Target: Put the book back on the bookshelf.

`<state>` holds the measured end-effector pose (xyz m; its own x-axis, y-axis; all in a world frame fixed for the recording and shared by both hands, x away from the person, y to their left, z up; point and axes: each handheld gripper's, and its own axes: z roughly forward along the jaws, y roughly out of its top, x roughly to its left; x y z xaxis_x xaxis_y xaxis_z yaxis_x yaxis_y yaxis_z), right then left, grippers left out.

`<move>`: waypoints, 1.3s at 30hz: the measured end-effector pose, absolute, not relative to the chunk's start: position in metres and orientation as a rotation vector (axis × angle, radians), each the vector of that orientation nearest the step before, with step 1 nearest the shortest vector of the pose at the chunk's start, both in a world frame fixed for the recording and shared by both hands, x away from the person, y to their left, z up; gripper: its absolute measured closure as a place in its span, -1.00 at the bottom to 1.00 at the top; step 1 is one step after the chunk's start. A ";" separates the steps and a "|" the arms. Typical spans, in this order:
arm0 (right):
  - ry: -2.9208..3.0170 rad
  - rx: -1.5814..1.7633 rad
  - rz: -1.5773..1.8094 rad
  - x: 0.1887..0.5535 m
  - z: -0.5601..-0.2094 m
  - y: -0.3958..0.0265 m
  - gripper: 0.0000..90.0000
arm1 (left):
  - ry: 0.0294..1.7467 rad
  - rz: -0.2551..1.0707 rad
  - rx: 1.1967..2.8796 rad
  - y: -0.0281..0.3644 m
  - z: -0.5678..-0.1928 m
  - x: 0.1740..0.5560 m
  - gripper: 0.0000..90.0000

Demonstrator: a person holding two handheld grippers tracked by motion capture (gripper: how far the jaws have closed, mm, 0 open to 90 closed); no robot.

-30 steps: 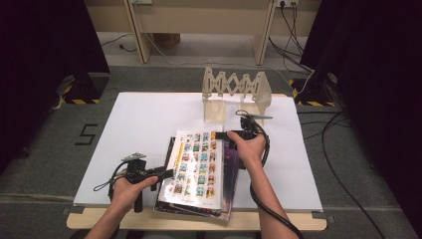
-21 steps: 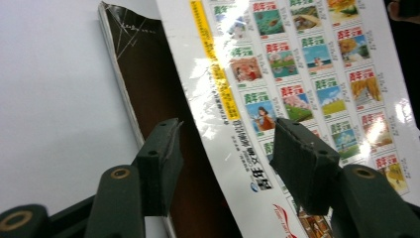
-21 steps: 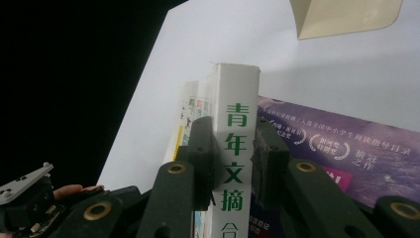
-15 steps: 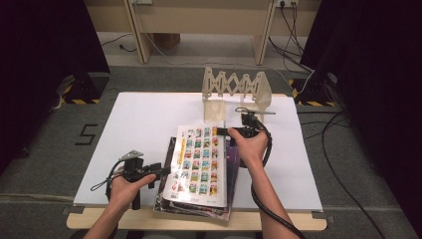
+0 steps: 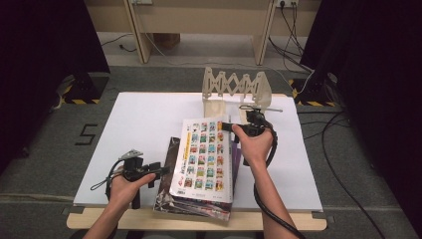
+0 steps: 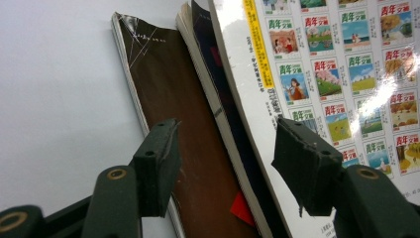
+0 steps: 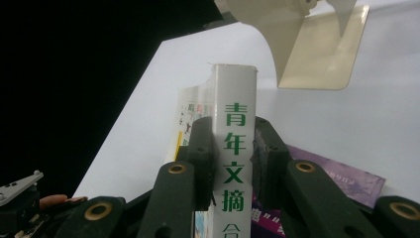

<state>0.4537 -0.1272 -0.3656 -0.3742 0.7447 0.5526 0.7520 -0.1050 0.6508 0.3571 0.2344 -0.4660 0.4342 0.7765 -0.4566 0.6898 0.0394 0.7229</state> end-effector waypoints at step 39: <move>-2.192 -1.861 -1.758 0.443 -0.328 -0.143 0.65 | 1.283 0.109 1.685 0.233 -0.466 0.357 -0.10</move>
